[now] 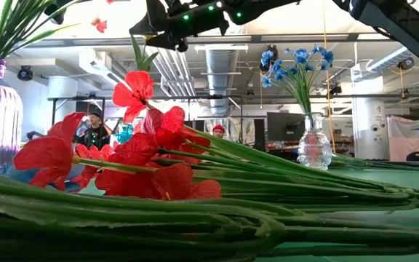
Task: Sort flowers into vase by color
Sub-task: Put the yellow tulip into the blue vase, then put the bottom red flowers into the purple vase
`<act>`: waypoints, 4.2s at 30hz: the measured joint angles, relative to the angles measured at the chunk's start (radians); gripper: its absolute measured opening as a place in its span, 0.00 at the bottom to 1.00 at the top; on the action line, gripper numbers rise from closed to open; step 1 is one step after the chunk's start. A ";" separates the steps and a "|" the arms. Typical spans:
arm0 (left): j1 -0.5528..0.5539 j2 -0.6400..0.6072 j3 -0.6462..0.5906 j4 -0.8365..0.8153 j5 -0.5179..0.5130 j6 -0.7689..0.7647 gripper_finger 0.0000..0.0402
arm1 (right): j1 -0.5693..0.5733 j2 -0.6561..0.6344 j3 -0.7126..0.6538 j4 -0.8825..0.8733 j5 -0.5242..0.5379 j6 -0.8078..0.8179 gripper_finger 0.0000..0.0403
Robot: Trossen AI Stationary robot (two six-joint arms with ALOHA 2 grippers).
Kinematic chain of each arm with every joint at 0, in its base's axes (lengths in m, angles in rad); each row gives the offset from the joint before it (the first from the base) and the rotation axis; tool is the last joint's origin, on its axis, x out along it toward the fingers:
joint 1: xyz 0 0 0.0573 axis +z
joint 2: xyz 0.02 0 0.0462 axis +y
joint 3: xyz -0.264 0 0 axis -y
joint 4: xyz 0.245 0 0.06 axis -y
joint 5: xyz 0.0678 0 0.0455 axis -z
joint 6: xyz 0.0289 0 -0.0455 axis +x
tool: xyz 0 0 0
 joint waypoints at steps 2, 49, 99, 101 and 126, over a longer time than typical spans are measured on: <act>0.000 0.000 0.000 0.000 0.000 0.000 0.00 | 0.000 0.000 0.000 -0.003 0.000 0.016 0.90; 0.000 0.085 0.000 0.043 -0.063 0.028 0.19 | 0.005 -0.018 0.001 -0.042 -0.071 0.032 0.90; -0.001 0.087 0.112 -0.168 0.063 -0.249 0.19 | 0.282 -0.442 -0.016 -1.014 -0.123 0.142 0.90; -0.001 0.083 0.112 -0.191 0.064 -0.280 0.19 | 0.323 -0.444 -0.033 -1.036 -0.123 0.166 0.90; -0.001 0.091 0.111 -0.221 0.088 -0.336 0.19 | 0.840 -0.446 -0.479 -0.834 0.114 0.566 0.90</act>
